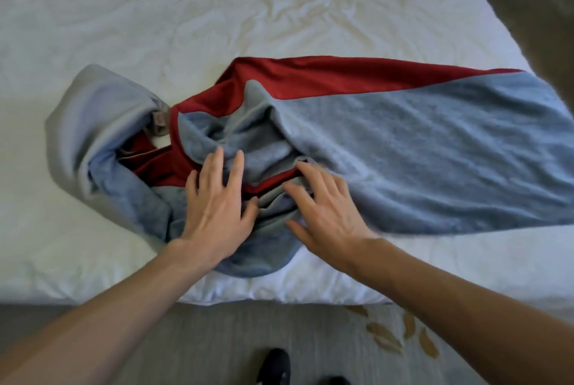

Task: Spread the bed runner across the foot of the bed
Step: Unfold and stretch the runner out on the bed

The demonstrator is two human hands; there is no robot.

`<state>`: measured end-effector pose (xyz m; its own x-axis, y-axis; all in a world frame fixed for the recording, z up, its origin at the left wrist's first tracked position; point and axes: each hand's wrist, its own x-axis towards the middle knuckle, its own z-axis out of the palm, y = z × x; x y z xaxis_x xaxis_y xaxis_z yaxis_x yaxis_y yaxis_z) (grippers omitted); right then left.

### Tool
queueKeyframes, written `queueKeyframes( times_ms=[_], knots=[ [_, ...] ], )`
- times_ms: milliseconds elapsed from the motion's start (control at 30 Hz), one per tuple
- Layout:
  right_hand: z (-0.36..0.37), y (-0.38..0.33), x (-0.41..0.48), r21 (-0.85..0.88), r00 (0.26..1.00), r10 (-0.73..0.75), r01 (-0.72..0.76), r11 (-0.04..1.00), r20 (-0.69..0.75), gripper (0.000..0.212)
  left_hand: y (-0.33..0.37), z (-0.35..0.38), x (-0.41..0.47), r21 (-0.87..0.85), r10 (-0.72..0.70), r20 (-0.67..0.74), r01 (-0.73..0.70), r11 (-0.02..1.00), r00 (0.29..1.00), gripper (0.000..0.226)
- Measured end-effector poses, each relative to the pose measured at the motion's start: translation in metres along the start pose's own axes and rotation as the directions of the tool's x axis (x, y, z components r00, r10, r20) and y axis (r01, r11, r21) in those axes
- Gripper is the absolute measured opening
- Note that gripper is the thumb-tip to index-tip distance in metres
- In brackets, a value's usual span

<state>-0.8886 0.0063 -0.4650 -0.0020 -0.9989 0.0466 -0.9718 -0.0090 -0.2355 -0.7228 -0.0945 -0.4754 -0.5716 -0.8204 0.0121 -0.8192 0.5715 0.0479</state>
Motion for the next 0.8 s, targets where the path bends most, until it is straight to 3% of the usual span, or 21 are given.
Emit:
queueKeyframes(
  times_ms=[167,333,500,700,800],
  knots=[
    [0.006,-0.056,0.021,0.006,0.990,-0.144,0.144,0.990,0.005,0.057,-0.050,-0.005,-0.010,-0.016,-0.119,-0.013,0.119,0.993,0.993,0.069],
    [0.011,-0.109,0.069,0.075,0.988,-0.156,0.157,0.985,-0.011,0.052,-0.112,-0.022,0.004,0.017,-0.206,-0.031,0.206,0.978,0.978,0.066],
    [0.015,-0.160,0.145,0.157,0.999,-0.043,0.044,0.987,-0.006,0.048,-0.176,-0.040,0.022,0.020,-0.288,-0.026,0.289,0.957,0.957,0.069],
    [0.031,-0.205,0.219,0.237,0.995,0.067,-0.082,0.968,0.070,0.042,-0.234,-0.045,0.037,-0.035,-0.246,-0.008,0.246,0.969,0.969,0.071],
    [0.039,-0.213,0.246,0.349,0.967,0.207,-0.248,0.904,0.151,0.040,-0.251,-0.045,0.046,-0.036,-0.235,0.008,0.235,0.971,0.972,0.069]
  ],
)
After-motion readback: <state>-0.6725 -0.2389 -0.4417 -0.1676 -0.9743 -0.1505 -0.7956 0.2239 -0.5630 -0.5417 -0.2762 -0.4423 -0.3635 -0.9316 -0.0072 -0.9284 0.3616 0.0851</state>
